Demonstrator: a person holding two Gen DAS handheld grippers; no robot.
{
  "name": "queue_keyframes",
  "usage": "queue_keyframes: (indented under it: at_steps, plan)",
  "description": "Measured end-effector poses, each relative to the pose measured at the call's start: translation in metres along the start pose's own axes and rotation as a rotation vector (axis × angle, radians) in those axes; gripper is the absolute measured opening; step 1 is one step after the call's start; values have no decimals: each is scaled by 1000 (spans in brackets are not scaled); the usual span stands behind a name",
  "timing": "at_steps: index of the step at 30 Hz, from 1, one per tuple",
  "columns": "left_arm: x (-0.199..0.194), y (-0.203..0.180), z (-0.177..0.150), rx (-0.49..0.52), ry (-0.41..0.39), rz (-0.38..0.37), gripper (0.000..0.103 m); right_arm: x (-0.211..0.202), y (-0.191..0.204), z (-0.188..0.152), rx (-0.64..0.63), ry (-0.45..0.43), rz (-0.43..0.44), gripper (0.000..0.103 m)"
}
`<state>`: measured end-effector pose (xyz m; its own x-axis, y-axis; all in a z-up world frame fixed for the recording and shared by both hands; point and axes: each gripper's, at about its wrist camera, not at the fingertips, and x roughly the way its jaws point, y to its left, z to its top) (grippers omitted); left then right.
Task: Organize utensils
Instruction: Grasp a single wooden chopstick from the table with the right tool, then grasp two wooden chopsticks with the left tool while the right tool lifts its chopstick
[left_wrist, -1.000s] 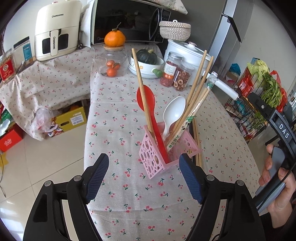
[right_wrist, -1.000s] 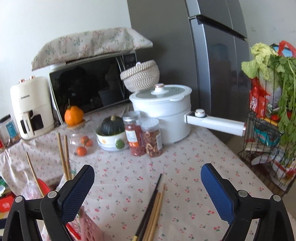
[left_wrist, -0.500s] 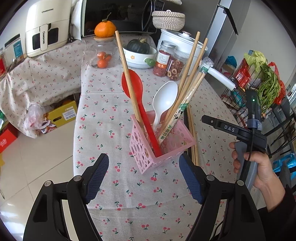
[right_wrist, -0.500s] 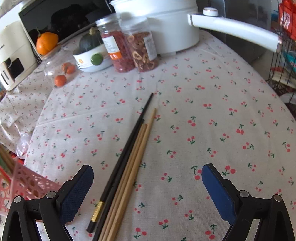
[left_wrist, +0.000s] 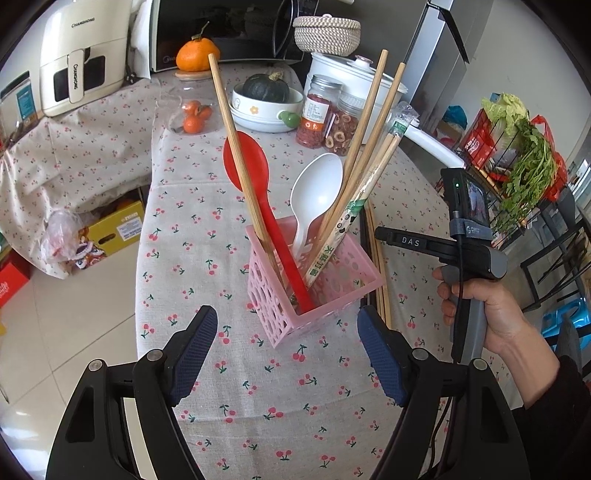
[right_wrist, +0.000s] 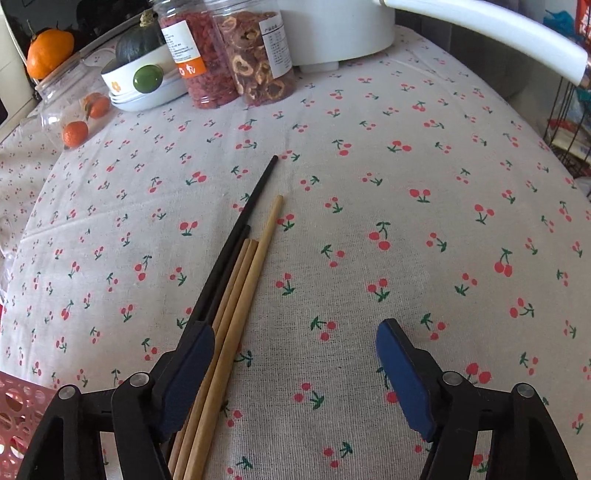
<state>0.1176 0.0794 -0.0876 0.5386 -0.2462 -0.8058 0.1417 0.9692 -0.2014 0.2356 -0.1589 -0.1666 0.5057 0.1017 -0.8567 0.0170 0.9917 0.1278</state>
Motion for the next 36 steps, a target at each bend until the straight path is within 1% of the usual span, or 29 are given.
queue_keyframes:
  at_steps: [2, 4, 6, 7, 8, 9, 10, 11, 12, 14, 18, 21, 22, 23, 24, 25, 26, 27, 28, 31, 34, 36]
  plan:
    - [-1, 0, 0, 4, -3, 3, 81, 2, 5, 0, -28, 3, -38, 72]
    - [-3, -1, 0, 10, -8, 3, 80, 4, 8, 1, -47, 9, -59, 70]
    - [-5, -3, -1, 17, -12, 3, 80, 5, 10, 2, -54, 21, -79, 64]
    - [-6, -4, -1, 21, -13, 2, 80, 5, 12, 1, -74, 26, -113, 56]
    - [-8, -5, -1, 26, -15, -1, 80, 5, 13, 1, -86, 28, -122, 50]
    - [-10, -8, -2, 32, -17, -6, 80, 4, 13, 1, -87, 36, -116, 47]
    - [-12, -10, -2, 38, -22, -10, 80, 2, 11, 2, -87, 46, -119, 35]
    - [-16, -13, -3, 46, -27, -15, 80, 1, 9, 2, -85, 54, -117, 19]
    - [-19, -16, -4, 55, -32, -20, 80, 0, 6, 2, -82, 63, -116, 13]
    - [-27, -25, -5, 73, -53, -27, 80, -3, -3, 1, -61, 84, -107, 7]
    - [-42, -59, -8, 153, -107, -57, 80, -15, -27, -6, -21, 104, -129, 5]
    - [-42, -89, -11, 220, -112, -72, 80, -31, -49, -8, 26, 96, -103, 5]
    - [-38, -99, -11, 240, -102, -76, 77, -38, -56, -9, 45, 89, -91, 5]
    - [-32, -109, -11, 258, -82, -83, 69, -43, -63, -8, 62, 83, -79, 5]
    - [-26, -120, -10, 273, -59, -95, 63, -49, -70, -9, 78, 78, -69, 5]
    - [-17, -130, -8, 287, -34, -107, 53, -54, -76, -9, 94, 74, -59, 5]
    - [-7, -141, -5, 297, -7, -113, 47, -57, -80, -10, 107, 73, -50, 5]
    - [4, -150, -2, 302, 17, -110, 43, -61, -86, -11, 122, 72, -39, 5]
    - [16, -159, 3, 303, 44, -104, 37, -63, -91, -12, 137, 74, -26, 6]
    - [62, -176, 23, 258, 129, -105, 31, -67, -107, -12, 188, 80, 17, 6]
    - [108, -176, 48, 185, 195, -56, 24, -67, -121, -13, 241, 93, 60, 6]
    - [131, -172, 62, 158, 215, -8, 20, -66, -128, -14, 268, 104, 86, 6]
